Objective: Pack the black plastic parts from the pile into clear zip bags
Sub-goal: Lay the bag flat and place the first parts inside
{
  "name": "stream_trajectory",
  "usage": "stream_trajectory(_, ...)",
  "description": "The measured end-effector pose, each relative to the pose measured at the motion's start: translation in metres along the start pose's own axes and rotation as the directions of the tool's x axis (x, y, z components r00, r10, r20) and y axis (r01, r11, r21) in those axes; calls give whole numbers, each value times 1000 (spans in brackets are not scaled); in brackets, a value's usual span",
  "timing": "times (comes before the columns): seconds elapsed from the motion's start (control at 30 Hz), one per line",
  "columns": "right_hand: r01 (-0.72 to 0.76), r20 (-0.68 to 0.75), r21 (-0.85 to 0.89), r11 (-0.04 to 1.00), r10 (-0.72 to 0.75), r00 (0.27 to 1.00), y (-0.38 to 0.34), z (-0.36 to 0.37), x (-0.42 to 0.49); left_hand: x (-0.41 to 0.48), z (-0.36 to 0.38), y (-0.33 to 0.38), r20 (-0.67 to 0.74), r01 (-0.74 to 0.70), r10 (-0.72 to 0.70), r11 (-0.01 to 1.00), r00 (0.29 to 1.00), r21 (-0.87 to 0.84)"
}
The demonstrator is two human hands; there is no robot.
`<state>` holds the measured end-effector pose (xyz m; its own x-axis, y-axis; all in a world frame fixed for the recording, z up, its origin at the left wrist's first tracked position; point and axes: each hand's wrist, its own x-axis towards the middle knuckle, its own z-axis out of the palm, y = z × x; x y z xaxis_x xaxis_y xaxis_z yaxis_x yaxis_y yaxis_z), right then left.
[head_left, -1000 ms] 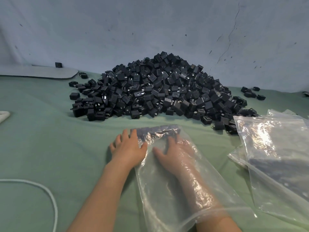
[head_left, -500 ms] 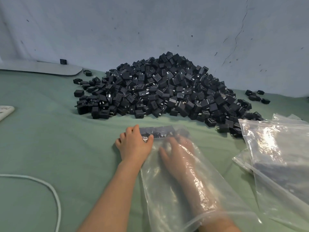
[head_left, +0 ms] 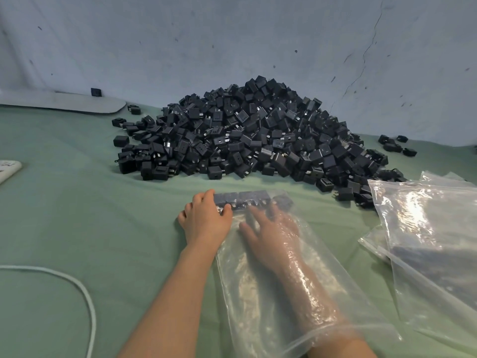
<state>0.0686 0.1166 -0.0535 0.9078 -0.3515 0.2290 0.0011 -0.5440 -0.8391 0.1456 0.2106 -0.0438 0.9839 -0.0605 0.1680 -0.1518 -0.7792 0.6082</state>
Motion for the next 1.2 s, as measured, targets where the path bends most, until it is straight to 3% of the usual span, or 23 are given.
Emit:
stream_trajectory(0.07, -58, -26, -73, 996, 56, 998, 5, -3, 4, 0, 0, 0, -4, -1, 1, 1000, 1000, -2)
stream_trajectory(0.17, -162, -66, -486, 859, 149, 987, 20, -15, 15, -1, 0, 0, -9, -1, 1, 1000, 1000, 0)
stream_trajectory(0.23, -181, -45, -543, 820, 187, 981, 24, -18, 19, 0, 0, 0, -7, 2, -2, 1000, 1000, 3)
stream_trajectory(0.43, -200, -71, -419, 886, 187, 980, 26, -15, 20, -1, 0, 0, -12, -3, 3, 1000, 1000, 0)
stream_trajectory(0.6, -156, -97, -84, 984, 147, 984, 8, -6, 11, -1, 0, 1, -11, -10, 10, 1000, 1000, 3)
stream_trajectory(0.67, -178, -113, -218, 960, 157, 981, 4, -11, 14, -1, 0, 1, -9, -9, 10, 1000, 1000, 4)
stream_trajectory(0.73, -222, -128, -481, 848, 183, 975, 5, -21, 18, -1, 0, 1, -7, -8, 8, 1000, 1000, 11)
stream_trajectory(0.8, -232, -105, -600, 766, 212, 972, 6, -26, 22, -1, -1, 1, -6, -9, 9, 1000, 1000, 13)
stream_trajectory(0.83, -223, -104, -590, 776, 200, 974, 6, -24, 23, -1, -1, 1, -6, -11, 11, 1000, 1000, 13)
stream_trajectory(0.9, -211, -123, -369, 905, 177, 976, 5, -16, 23, -1, 0, 1, -8, -9, 9, 1000, 1000, 9)
stream_trajectory(0.97, -190, -129, -174, 966, 169, 977, 6, -10, 23, -1, -1, 1, -9, -6, 6, 1000, 1000, 6)
stream_trajectory(1.2, -214, -128, -252, 944, 186, 974, 11, -13, 28, -1, 0, 1, -6, -10, 10, 1000, 1000, 10)
